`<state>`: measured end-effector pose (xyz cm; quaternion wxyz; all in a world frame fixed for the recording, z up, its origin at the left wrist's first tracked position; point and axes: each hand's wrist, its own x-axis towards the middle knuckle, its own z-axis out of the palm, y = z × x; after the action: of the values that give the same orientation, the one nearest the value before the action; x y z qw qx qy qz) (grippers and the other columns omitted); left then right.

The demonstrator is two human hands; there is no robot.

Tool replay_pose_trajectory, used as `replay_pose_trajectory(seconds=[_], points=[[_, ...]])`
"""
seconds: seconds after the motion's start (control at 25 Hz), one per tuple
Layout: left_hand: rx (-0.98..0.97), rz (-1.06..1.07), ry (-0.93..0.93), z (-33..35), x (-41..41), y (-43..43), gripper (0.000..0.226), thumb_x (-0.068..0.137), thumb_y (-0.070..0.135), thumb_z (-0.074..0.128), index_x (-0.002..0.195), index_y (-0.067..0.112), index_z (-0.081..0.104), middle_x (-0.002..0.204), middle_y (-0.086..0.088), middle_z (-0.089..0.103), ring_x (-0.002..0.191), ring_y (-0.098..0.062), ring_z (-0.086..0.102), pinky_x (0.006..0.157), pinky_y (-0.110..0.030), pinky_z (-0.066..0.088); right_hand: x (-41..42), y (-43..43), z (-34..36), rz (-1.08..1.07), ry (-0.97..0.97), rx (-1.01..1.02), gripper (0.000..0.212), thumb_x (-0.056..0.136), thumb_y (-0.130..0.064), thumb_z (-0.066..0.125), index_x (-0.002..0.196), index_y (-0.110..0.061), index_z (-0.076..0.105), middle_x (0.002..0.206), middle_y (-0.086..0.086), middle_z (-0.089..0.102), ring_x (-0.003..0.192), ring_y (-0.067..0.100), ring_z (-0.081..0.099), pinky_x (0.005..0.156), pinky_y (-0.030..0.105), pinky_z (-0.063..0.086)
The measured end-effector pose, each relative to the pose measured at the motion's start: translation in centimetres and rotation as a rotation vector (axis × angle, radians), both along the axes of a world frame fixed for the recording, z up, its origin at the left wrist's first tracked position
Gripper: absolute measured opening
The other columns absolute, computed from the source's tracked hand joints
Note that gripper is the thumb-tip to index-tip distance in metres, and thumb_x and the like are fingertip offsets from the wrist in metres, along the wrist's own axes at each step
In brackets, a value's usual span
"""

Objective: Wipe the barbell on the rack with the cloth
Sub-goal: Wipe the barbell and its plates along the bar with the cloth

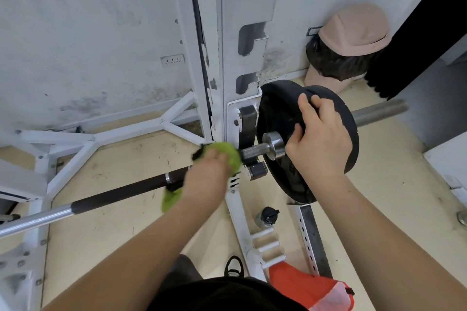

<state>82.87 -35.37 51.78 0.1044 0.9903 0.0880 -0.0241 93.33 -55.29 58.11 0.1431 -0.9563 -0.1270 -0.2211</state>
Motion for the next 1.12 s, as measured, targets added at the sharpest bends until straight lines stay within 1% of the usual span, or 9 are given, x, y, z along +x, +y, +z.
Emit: replay_pose_trajectory(seconds=[0.16,0.32,0.4,0.48,0.56,0.76,0.88,1.0,1.12], points=[[0.020,-0.142,0.022,-0.8,-0.6,-1.4,0.044,0.084,0.006,0.070,0.125,0.015,0.059,0.114,-0.009,0.054,0.075,-0.032,0.067,0.055,-0.039,0.055,-0.2,-0.5,0.1,0.010,0.033,0.014,0.064,0.085,-0.019,0.067,0.147,-0.020,0.051,0.140,0.007,0.053,0.111,0.029,0.058,0.075,0.044,0.055],[0.125,0.100,-0.014,0.5,-4.1,3.9,0.026,0.090,0.017,0.068,0.116,0.018,0.066,0.105,-0.008,0.055,0.072,-0.033,0.064,0.047,-0.035,0.043,-2.4,-0.5,0.8,0.173,-0.008,0.017,0.066,0.081,-0.018,0.071,0.143,-0.005,0.053,0.145,0.016,0.050,0.144,0.037,0.036,0.114,0.052,0.037],[0.084,0.145,-0.015,0.7,-2.4,3.2,0.015,0.092,0.017,0.065,0.108,0.016,0.065,0.104,-0.006,0.049,0.074,-0.031,0.062,0.049,-0.035,0.039,-4.9,0.4,-0.1,0.330,0.089,0.058,0.066,0.081,-0.017,0.074,0.143,-0.007,0.054,0.147,0.012,0.047,0.144,0.032,0.036,0.108,0.048,0.045],[0.002,0.076,-0.002,0.4,0.0,0.3,0.017,0.092,0.014,0.064,0.109,0.016,0.062,0.113,-0.006,0.044,0.078,-0.031,0.063,0.052,-0.037,0.042,-6.5,1.3,-1.3,0.352,0.432,0.023,0.082,0.084,-0.028,0.078,0.154,-0.015,0.038,0.159,0.001,0.033,0.147,0.020,0.031,0.102,0.043,0.051],[-0.040,0.017,-0.003,0.0,1.6,-2.0,0.024,0.096,0.020,0.062,0.119,0.013,0.060,0.127,-0.007,0.044,0.082,-0.032,0.065,0.052,-0.036,0.044,-5.7,1.8,-2.8,0.308,0.624,-0.062,0.100,0.083,-0.036,0.080,0.160,-0.014,0.021,0.166,-0.002,0.017,0.153,0.018,0.020,0.109,0.041,0.046],[0.084,0.057,0.100,0.4,-1.0,2.2,0.047,0.099,0.018,0.057,0.143,0.023,0.042,0.131,-0.005,0.053,0.096,-0.034,0.067,0.063,-0.041,0.048,-3.3,3.5,-4.6,0.294,0.565,-0.206,0.115,0.073,-0.042,0.087,0.160,-0.008,0.020,0.168,0.005,0.017,0.157,0.020,0.006,0.120,0.039,0.035],[0.097,0.132,0.208,1.2,-3.3,6.2,0.032,0.102,0.034,0.051,0.134,0.026,0.049,0.119,-0.002,0.056,0.100,-0.033,0.065,0.072,-0.040,0.048,-3.1,3.1,-5.0,0.253,0.508,-0.163,0.115,0.065,-0.046,0.092,0.157,-0.014,0.032,0.163,0.000,0.028,0.152,0.017,0.020,0.111,0.037,0.044],[0.032,0.118,0.185,1.9,-1.0,4.1,0.012,0.099,0.024,0.052,0.110,0.021,0.056,0.087,-0.001,0.049,0.084,-0.034,0.063,0.064,-0.037,0.040,-2.7,2.7,-4.9,0.257,0.486,-0.168,0.116,0.057,-0.053,0.094,0.153,-0.017,0.040,0.159,-0.003,0.037,0.144,0.016,0.031,0.103,0.036,0.049],[-0.068,0.069,0.123,1.0,2.5,-1.8,0.027,0.097,0.012,0.055,0.124,0.013,0.055,0.102,-0.006,0.057,0.092,-0.035,0.064,0.061,-0.037,0.039,-2.4,2.9,-4.7,0.251,0.457,-0.222,0.105,0.051,-0.058,0.093,0.141,-0.019,0.055,0.150,-0.008,0.046,0.135,0.015,0.040,0.090,0.034,0.054]])
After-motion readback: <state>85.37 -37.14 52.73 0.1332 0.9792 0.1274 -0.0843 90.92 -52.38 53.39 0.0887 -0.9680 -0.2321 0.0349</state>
